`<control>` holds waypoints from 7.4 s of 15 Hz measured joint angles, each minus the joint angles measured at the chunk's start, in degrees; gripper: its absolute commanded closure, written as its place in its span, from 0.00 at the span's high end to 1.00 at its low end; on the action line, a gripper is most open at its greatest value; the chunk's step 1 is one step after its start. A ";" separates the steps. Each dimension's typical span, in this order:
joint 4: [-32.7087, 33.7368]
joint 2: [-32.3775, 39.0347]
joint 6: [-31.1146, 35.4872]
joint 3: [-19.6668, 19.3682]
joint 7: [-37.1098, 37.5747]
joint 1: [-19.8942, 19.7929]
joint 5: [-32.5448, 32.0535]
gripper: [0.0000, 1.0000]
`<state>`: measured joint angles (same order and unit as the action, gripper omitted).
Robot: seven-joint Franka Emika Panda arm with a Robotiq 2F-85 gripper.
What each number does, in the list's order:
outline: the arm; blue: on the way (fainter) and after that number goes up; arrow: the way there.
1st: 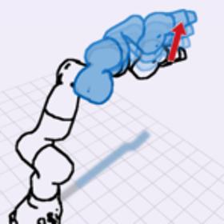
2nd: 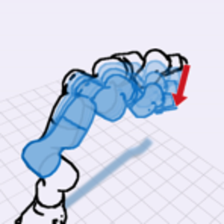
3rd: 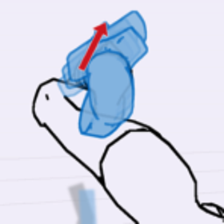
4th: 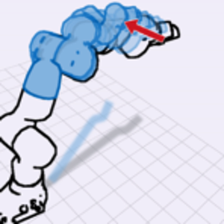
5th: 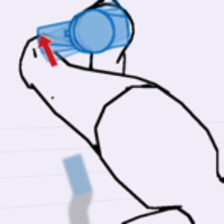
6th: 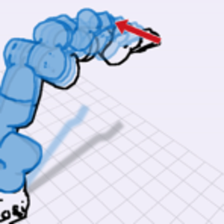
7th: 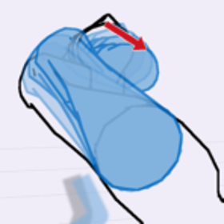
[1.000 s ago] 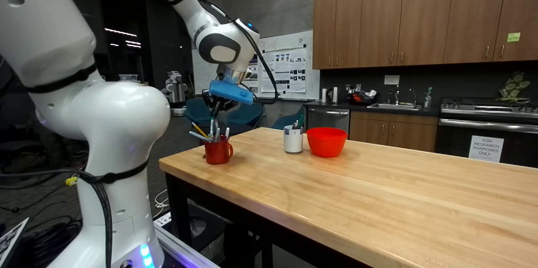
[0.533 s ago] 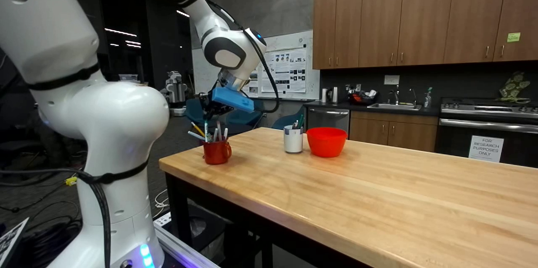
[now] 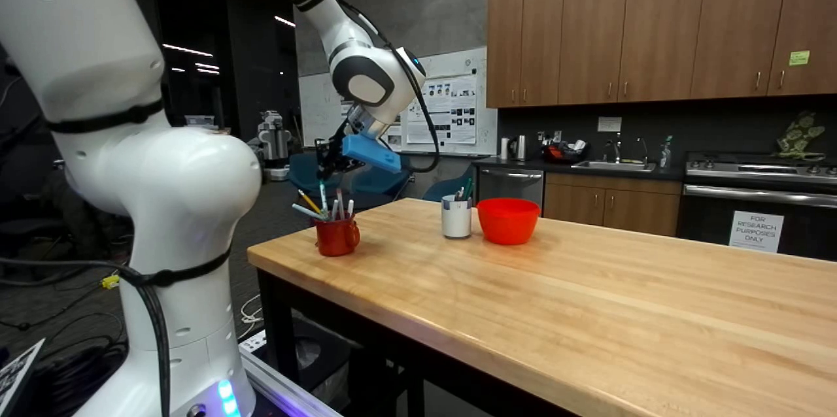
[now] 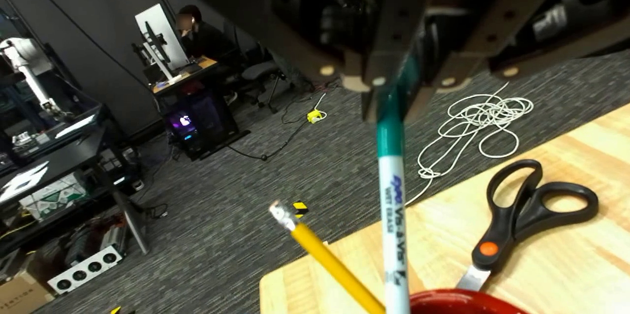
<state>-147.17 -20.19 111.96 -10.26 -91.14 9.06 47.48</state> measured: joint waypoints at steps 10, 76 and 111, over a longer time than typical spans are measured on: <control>3.18 6.35 -6.08 0.70 -7.34 -6.21 0.31 0.03; 11.50 7.08 24.25 11.81 123.37 -23.29 -44.26 1.00; 9.45 7.42 36.52 9.39 121.38 -18.67 -47.79 0.01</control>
<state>-137.71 -12.77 148.48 -0.87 30.24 -9.61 -0.31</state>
